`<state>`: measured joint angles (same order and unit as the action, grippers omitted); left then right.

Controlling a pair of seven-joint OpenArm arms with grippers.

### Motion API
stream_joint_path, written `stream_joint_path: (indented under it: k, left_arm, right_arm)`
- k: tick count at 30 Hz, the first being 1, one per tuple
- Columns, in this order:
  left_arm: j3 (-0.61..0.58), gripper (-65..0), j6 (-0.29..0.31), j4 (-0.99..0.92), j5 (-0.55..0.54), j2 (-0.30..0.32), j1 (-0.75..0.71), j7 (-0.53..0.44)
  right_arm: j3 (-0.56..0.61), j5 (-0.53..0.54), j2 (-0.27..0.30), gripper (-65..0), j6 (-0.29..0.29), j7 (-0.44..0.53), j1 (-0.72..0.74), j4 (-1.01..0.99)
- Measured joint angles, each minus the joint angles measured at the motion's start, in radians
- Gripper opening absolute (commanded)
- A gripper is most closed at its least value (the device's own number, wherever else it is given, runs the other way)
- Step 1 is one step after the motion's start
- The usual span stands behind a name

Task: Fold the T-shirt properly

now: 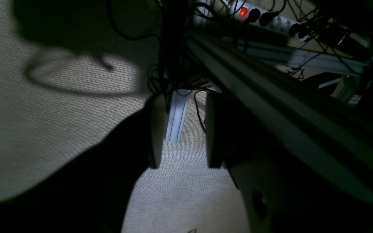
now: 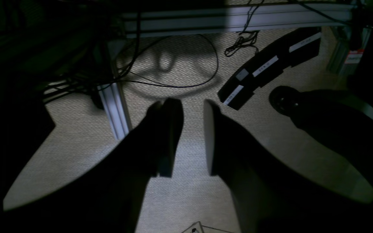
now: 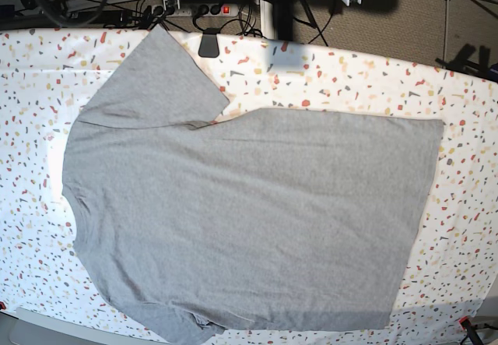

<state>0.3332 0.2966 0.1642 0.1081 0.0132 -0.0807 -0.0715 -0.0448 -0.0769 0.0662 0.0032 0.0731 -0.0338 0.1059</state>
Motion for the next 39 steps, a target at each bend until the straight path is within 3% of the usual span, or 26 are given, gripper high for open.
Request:
stream_joint_path:
  k: [10,15,22,24,28,39]
  left_arm:
    - [0.000,-43.9,0.000,0.005,0.000,0.001,-0.034,-0.083]
    - [0.000,-43.9,0.000,0.012,0.083,0.001,-0.035,-0.079]
    - [0.000,-43.9,0.003,0.042,0.082,0.000,-0.045,-0.076]
    - [0.000,-43.9,0.042,0.079,0.082,0.001,-0.071,-0.072]
    - [0.000,-43.9,0.119,0.221,0.086,-0.003,-0.163,-0.058]
    - [-0.003,-43.9,0.120,0.901,0.088,0.000,-0.515,0.119]
  right_arm:
    - [0.000,0.000,0.029,-48.6,0.000,0.000,-0.011,0.001]
    - [0.000,0.000,0.032,-48.6,0.008,0.017,-0.045,0.040]
    - [0.000,0.000,0.034,-48.6,0.081,0.014,-0.145,0.188]
    - [0.000,0.000,0.040,-48.6,0.117,0.014,-0.191,0.249]
    - [0.000,0.004,0.059,-48.6,0.133,0.005,-0.304,0.408]
    - [0.002,0.104,0.119,-48.6,0.143,-0.136,-0.687,1.056]
